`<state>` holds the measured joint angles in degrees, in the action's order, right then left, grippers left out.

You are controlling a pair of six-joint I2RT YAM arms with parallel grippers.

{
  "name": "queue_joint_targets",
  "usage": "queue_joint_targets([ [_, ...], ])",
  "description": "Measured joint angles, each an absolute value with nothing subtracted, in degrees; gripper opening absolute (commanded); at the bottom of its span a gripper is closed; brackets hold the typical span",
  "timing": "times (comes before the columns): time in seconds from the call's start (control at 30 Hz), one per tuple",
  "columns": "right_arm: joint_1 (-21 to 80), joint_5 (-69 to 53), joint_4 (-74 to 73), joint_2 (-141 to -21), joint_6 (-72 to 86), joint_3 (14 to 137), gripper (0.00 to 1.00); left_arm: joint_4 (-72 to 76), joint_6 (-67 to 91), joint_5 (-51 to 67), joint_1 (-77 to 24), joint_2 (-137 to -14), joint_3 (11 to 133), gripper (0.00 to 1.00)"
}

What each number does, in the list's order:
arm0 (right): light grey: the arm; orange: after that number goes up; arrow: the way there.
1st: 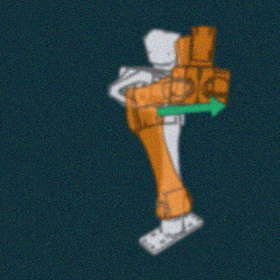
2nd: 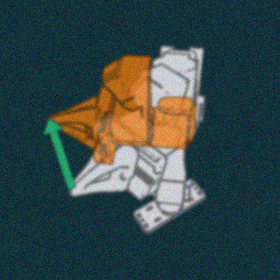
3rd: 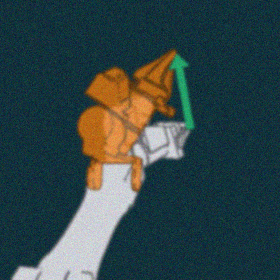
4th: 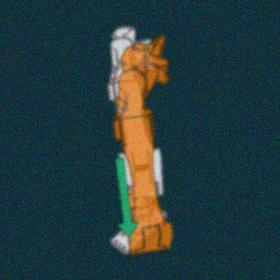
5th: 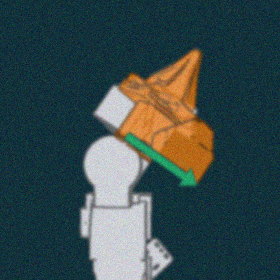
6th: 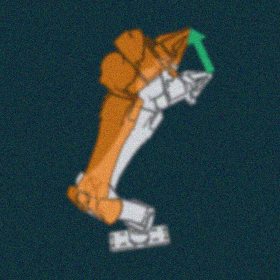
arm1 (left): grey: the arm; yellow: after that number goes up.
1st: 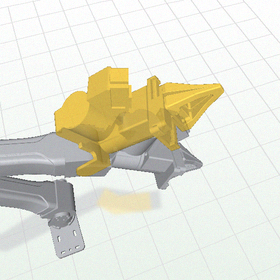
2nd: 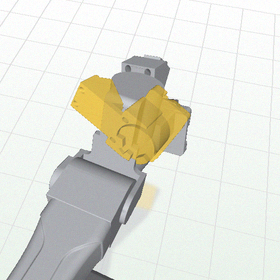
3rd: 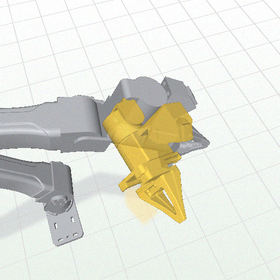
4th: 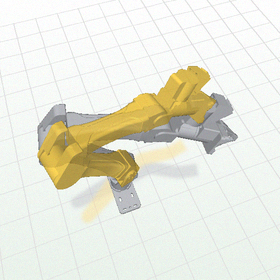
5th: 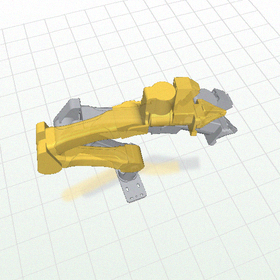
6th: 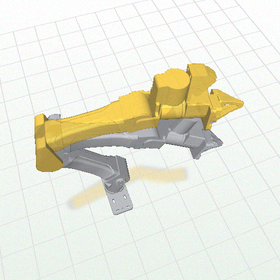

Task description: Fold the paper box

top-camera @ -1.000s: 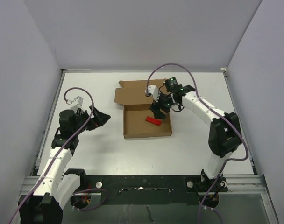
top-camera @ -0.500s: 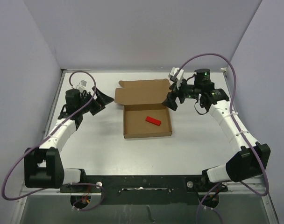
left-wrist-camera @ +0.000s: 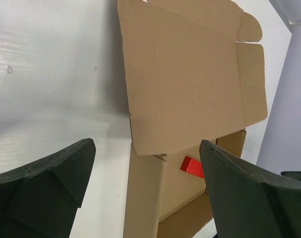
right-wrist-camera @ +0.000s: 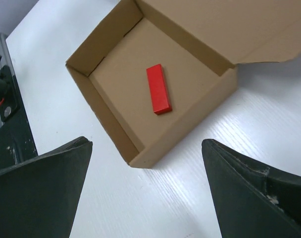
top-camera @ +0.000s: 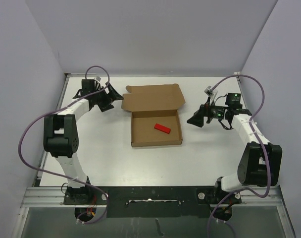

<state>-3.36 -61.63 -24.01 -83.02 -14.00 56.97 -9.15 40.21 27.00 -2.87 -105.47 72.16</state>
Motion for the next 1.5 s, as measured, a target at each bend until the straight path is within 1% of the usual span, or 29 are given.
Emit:
queue_joint_targets([
  [0.1, -7.0, -63.1, -22.3, -83.3, -12.8, 56.9, 0.98, -10.5, 40.1, 27.5, -2.9, -110.9, 76.9, 0.83],
  [0.2, -8.1, -64.1, -21.0, -83.3, -12.4, 56.9, 0.98, -10.7, 40.8, 29.4, -2.9, -116.6, 81.4, 0.77],
  [0.47, -8.6, -64.8, -20.2, -85.4, -12.7, 56.6, 0.98, -9.0, 44.9, 37.1, -2.9, -126.8, 86.9, 0.58],
  [0.6, -9.5, -65.0, -20.2, -86.0, -13.1, 56.5, 0.99, -7.5, 46.7, 40.3, -2.9, -130.2, 89.5, 0.54],
  [0.73, -9.9, -65.2, -20.2, -87.0, -13.2, 56.5, 0.99, -6.4, 48.0, 41.6, -2.9, -132.0, 91.1, 0.46],
  [0.83, -9.9, -65.2, -20.2, -87.6, -13.3, 56.5, 0.99, -5.5, 49.1, 42.4, -2.9, -133.4, 92.1, 0.38],
  [0.9, -9.9, -65.2, -20.3, -87.8, -13.5, 56.5, 0.99, -4.9, 49.7, 42.8, -2.9, -134.1, 92.5, 0.34],
  [0.97, -9.9, -65.2, -20.3, -87.8, -13.7, 56.5, 0.99, -4.2, 50.1, 43.0, -2.9, -134.5, 92.6, 0.25],
  [1.07, -9.9, -65.2, -20.4, -87.8, -14.0, 56.5, 0.99, -2.8, 50.7, 43.4, -2.9, -134.5, 92.6, 0.17],
  [1.2, -9.9, -65.6, -20.7, -88.0, -14.4, 56.5, 0.99, 2.6, 51.2, 44.0, -2.7, -134.1, 90.0, 0.09],
  [1.3, -9.9, -66.6, -21.4, -89.1, -14.4, 56.6, 0.99, 9.2, 52.2, 44.6, -2.5, -131.7, 83.7, 0.01],
  [1.5, -10.2, -67.9, -23.7, -90.8, -14.3, 56.7, 0.99, 21.8, 52.2, 43.9, -2.3, -121.9, 68.2, 0.0],
])
